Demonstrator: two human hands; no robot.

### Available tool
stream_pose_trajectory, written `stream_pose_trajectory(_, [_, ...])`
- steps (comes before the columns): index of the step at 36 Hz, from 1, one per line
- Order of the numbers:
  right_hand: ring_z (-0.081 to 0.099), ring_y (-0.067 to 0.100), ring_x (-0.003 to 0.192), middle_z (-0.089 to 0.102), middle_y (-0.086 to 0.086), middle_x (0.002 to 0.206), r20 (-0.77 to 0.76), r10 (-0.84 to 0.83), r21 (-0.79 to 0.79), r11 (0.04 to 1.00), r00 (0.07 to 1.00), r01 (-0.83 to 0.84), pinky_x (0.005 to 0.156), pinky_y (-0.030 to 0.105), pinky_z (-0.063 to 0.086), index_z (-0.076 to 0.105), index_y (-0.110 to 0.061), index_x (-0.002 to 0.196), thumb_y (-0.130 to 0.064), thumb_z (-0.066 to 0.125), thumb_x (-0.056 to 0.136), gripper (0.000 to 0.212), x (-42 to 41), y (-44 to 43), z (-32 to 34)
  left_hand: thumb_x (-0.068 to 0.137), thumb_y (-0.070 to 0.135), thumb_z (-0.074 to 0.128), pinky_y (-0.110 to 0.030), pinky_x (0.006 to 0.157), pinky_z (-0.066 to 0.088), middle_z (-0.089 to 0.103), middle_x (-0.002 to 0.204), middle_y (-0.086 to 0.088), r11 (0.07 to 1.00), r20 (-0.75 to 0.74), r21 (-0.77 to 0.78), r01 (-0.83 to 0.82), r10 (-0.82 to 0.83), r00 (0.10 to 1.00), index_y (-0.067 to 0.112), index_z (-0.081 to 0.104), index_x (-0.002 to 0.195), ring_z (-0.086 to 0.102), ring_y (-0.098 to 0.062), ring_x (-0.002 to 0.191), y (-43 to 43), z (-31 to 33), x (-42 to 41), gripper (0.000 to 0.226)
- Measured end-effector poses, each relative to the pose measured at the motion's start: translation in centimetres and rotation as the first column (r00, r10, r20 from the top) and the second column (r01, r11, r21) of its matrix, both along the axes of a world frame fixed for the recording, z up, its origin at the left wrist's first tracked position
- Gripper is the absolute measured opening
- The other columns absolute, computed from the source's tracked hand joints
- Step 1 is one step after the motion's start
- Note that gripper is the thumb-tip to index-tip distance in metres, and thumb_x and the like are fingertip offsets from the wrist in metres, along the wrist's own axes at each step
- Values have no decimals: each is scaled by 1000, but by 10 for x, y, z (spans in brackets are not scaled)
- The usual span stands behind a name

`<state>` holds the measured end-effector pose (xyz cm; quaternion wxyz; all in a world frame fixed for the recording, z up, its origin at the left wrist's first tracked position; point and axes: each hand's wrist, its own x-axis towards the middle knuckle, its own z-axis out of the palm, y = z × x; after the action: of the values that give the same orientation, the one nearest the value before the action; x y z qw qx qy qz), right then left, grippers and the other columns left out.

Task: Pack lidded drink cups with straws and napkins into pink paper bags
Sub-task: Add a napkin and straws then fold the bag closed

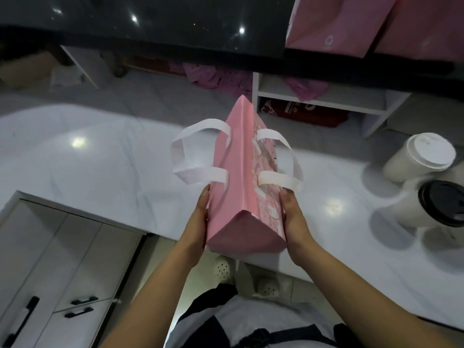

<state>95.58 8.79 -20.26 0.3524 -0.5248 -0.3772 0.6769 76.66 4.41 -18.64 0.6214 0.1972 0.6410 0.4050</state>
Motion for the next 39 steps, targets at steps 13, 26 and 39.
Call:
stream_pose_trajectory(13, [67,14,112,65,-6,129,-136,141,273,957,981,-99,86,30,57,43,-38,139,-47,38,100,41,-36,25,106,105,34,35,-29,57,57,77,77,8,909,90,358,-213,193,977,29,74,97,73,-9,68,10,83,-33,40])
stream_pose_trajectory(26, [55,17,130,59,-2,140,-200,14,524,847,980,95,111,49,41,50,-32,142,-62,57,88,62,-84,121,198,105,43,36,-38,83,58,77,92,1,759,137,643,-103,19,990,27,80,87,73,-16,85,144,181,-80,50])
stream_pose_trajectory(39, [36,18,143,34,-3,155,190,-303,830,558,934,12,112,53,39,25,-33,153,-13,67,82,84,-97,173,161,76,53,69,-22,86,54,60,134,11,567,-202,801,192,-46,978,32,47,144,61,-8,119,222,150,-81,74])
